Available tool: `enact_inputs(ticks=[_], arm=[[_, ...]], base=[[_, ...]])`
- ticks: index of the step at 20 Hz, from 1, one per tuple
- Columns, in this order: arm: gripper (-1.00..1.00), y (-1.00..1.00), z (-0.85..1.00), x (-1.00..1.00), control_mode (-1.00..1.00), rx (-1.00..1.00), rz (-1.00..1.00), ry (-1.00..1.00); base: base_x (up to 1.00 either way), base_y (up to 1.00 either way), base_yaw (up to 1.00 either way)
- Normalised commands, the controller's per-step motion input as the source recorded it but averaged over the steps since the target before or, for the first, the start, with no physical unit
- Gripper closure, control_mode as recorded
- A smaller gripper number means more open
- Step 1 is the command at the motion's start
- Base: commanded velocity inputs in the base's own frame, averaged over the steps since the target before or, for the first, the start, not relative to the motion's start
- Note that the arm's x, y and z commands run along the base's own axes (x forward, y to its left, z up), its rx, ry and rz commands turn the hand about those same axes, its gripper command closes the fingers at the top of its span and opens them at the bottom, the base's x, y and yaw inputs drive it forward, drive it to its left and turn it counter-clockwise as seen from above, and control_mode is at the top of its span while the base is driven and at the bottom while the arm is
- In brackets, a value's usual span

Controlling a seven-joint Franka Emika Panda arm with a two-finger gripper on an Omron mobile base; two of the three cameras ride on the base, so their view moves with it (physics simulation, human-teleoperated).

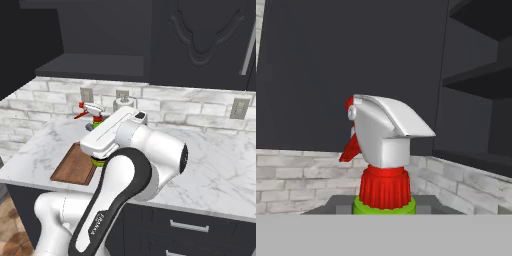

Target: Grab the spray bottle from the cabinet, then place it next to the cutting board for sanitizing. Then grab the dish brush from the countertop next to the sink and place it next to the cutting board.

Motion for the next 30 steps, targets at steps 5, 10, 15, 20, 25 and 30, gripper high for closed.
enact_inputs(ticks=[5,10,15,20,25,30], arm=[[1.00,-0.02,-0.53,0.39,-1.00,0.00,0.38,-0.02],[1.00,0.00,-0.48,0.55,-1.00,0.00,0.24,-0.04],[1.00,0.00,-0.40,0.57,-1.00,-0.04,0.10,-0.04],[1.00,0.08,-0.42,0.51,-1.00,-0.06,0.00,-0.06],[1.00,0.11,-0.38,0.52,-1.00,-0.05,0.00,-0.03],[1.00,0.04,-0.33,0.42,-1.00,0.00,0.00,0.00]], base=[[0.00,0.00,0.00],[0.00,0.00,0.00],[0.00,0.00,0.00],[0.00,0.00,0.00],[0.00,0.00,0.00],[0.00,0.00,0.00]])
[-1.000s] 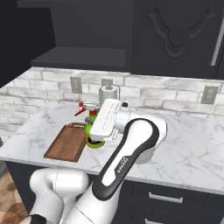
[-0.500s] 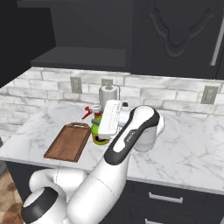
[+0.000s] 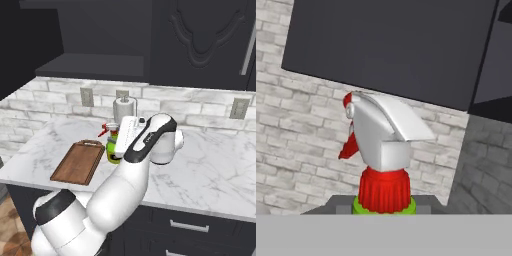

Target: Grab the spray bottle from the cabinet, then place it next to the cutting board for sanitizing. Then grab the dish brush from the countertop next to the sink and place it next to the cutting board.

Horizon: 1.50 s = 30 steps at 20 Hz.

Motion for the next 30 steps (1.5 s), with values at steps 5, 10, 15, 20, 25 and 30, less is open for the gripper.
enact_inputs(ticks=[5,10,15,20,25,30], arm=[[1.00,0.00,-0.35,0.37,-1.00,0.00,0.00,0.00],[1.00,0.02,-0.40,0.26,-1.00,0.00,0.00,0.00],[1.00,0.00,-0.46,0.30,-1.00,0.00,0.00,0.00],[1.00,0.02,-0.46,0.34,-1.00,0.00,0.00,0.00],[1.00,0.13,-0.30,0.26,-1.00,0.00,0.00,0.03],[1.00,0.11,-0.17,0.21,-1.00,0.03,0.00,0.04]], base=[[0.00,0.00,0.00],[0.00,0.00,0.00],[0.00,0.00,0.00],[0.00,0.00,0.00],[0.00,0.00,0.00],[0.00,0.00,0.00]])
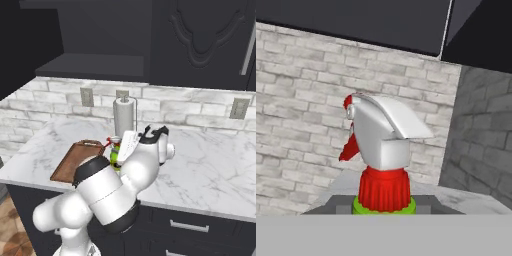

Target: Grab the spray bottle from the cabinet, then place it next to the cutting board for sanitizing. Then grab the dish brush from the countertop next to the sink and place it next to the cutting board.

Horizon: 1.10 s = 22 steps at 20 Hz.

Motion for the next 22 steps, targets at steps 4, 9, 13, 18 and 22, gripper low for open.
enact_inputs(ticks=[4,9,13,18,22], arm=[[1.00,0.13,-0.31,0.24,-1.00,0.01,0.00,0.10],[1.00,0.09,-0.43,0.16,-1.00,0.00,0.00,0.01],[1.00,0.03,-0.40,0.18,-1.00,0.00,0.00,0.00],[1.00,0.01,-0.42,0.19,-1.00,0.00,0.00,0.00],[-1.00,0.00,-0.34,0.02,-1.00,0.00,0.00,0.00]], base=[[0.00,0.00,0.00],[0.00,0.00,0.00],[0.00,0.00,0.00],[0.00,0.00,0.00],[0.00,0.00,0.00]])
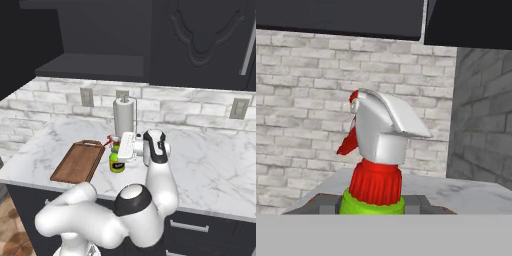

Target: Grab the spray bottle from the cabinet, then place it next to the cutting board for sanitizing. Then grab the dish brush from the countertop next to the sink and place it next to the cutting board.

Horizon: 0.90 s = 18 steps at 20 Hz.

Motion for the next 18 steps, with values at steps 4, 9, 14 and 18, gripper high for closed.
enact_inputs(ticks=[4,9,14,18], arm=[[-1.00,0.00,-0.09,0.00,-1.00,0.00,0.00,0.00],[-1.00,0.00,0.00,0.00,-1.00,0.00,0.00,0.00],[-1.00,-0.04,0.00,-0.04,-1.00,0.00,0.00,0.00],[-1.00,-0.21,0.08,-0.18,-1.00,0.04,0.00,0.00]], base=[[0.00,0.00,0.00],[0.00,0.00,0.00],[0.00,0.00,0.00],[0.00,0.00,0.00]])
